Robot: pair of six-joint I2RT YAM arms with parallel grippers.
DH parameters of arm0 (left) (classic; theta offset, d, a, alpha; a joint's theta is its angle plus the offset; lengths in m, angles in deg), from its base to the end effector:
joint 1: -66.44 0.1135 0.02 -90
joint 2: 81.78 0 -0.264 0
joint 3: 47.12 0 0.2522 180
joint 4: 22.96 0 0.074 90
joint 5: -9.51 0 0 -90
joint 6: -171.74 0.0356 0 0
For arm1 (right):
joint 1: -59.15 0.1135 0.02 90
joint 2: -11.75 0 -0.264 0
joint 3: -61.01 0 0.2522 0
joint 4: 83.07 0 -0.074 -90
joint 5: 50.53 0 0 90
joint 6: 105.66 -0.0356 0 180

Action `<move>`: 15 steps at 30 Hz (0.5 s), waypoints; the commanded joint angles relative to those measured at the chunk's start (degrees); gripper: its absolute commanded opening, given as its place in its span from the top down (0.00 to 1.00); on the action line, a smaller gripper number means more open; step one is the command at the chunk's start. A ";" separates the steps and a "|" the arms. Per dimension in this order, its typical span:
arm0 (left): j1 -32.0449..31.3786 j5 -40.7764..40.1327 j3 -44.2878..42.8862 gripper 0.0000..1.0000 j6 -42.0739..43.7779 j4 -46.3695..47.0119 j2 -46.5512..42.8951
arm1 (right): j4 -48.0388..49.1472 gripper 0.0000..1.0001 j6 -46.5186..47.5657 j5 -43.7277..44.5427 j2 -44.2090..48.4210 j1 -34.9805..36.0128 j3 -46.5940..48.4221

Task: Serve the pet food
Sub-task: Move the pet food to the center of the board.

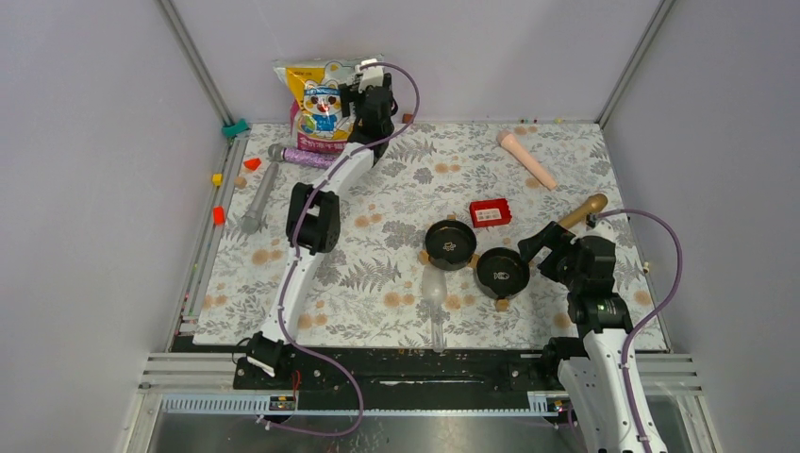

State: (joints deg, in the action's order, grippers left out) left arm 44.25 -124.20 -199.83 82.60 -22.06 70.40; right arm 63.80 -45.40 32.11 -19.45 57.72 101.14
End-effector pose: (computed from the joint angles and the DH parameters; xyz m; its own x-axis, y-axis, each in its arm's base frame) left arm 0.5698 -0.2059 0.2415 0.0176 0.0045 -0.9998 -0.3669 0.9302 -0.0022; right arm 0.1431 0.0010 0.2446 -0.4015 0.5022 -0.7659 0.1234 0.8583 0.4981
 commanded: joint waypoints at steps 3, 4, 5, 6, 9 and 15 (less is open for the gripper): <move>1.39 4.37 -4.17 0.31 -3.42 7.22 2.16 | 3.40 0.01 -0.76 0.09 -1.16 0.32 0.09; 1.45 5.00 -3.88 0.48 -3.69 6.78 1.93 | 3.57 0.00 -0.84 0.13 -1.02 0.37 0.02; 1.47 5.54 -3.10 0.72 -3.71 6.21 1.46 | 3.67 0.01 -0.78 0.14 -0.79 0.38 -0.04; 1.46 5.89 -1.80 0.93 -3.74 6.15 0.49 | 3.67 0.00 -0.75 0.21 -0.48 0.32 -0.15; 1.02 8.50 6.36 1.00 -3.73 7.59 -5.02 | 3.82 0.01 -0.75 0.43 0.80 0.32 -0.50; -4.21 7.64 21.27 1.00 3.12 13.66 -17.52 | 4.05 0.00 -0.88 0.17 2.23 0.37 -1.15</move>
State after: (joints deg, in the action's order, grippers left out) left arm 44.53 -119.34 -185.73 81.70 -15.29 63.78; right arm 65.50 -45.79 32.31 -17.96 57.72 100.20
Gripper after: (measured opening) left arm 0.036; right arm 0.993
